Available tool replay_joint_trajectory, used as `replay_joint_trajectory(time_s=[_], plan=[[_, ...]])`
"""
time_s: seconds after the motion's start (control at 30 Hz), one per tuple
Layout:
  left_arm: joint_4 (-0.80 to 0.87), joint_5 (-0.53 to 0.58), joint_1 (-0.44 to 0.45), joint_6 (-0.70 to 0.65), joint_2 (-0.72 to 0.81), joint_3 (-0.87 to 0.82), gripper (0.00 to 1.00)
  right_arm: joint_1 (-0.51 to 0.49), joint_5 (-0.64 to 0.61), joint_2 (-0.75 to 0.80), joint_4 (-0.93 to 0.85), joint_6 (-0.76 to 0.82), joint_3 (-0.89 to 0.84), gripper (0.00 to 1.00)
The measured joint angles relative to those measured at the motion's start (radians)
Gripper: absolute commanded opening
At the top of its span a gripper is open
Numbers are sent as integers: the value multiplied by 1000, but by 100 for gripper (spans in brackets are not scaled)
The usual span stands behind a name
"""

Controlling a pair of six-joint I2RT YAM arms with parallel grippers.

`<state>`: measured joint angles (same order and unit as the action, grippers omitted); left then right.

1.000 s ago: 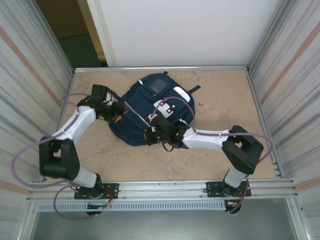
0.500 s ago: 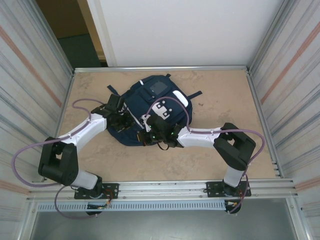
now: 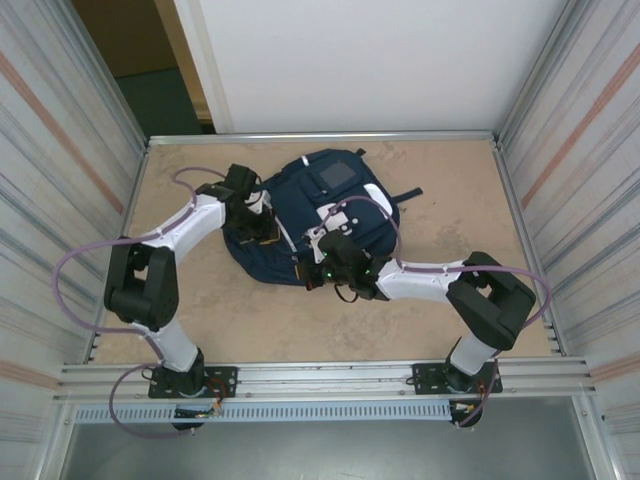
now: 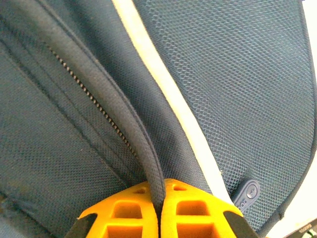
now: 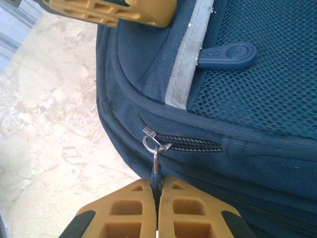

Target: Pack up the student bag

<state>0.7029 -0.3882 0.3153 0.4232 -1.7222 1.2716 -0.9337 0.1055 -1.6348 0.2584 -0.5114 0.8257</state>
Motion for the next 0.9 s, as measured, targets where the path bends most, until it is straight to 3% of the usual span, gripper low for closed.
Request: replay_joint_trajectory(time_s=[0.07, 0.1, 0.23, 0.37, 0.53, 0.77, 0.83, 0.9], plan=[[20, -25, -8, -28, -32, 29, 32, -1, -2, 0, 0, 0, 1, 0], [22, -31, -14, -32, -42, 38, 36, -2, -3, 0, -14, 0, 6, 0], [-44, -66, -73, 13, -26, 2, 43, -36, -13, -19, -76, 0, 34, 0], [-100, -75, -89, 113, 106, -175, 49, -67, -13, -53, -93, 0, 76, 0], [-156, -89, -51, 281, 289, -347, 51, -73, 3, -66, -95, 1, 100, 0], [-249, -72, 37, 431, 291, -382, 50, -67, 32, -99, -100, 15, 134, 0], [-267, -61, 41, 457, 274, -382, 41, -67, 34, -100, -100, 14, 134, 0], [-271, -51, 43, 473, 256, -380, 20, -67, 34, -101, -100, 14, 134, 0]])
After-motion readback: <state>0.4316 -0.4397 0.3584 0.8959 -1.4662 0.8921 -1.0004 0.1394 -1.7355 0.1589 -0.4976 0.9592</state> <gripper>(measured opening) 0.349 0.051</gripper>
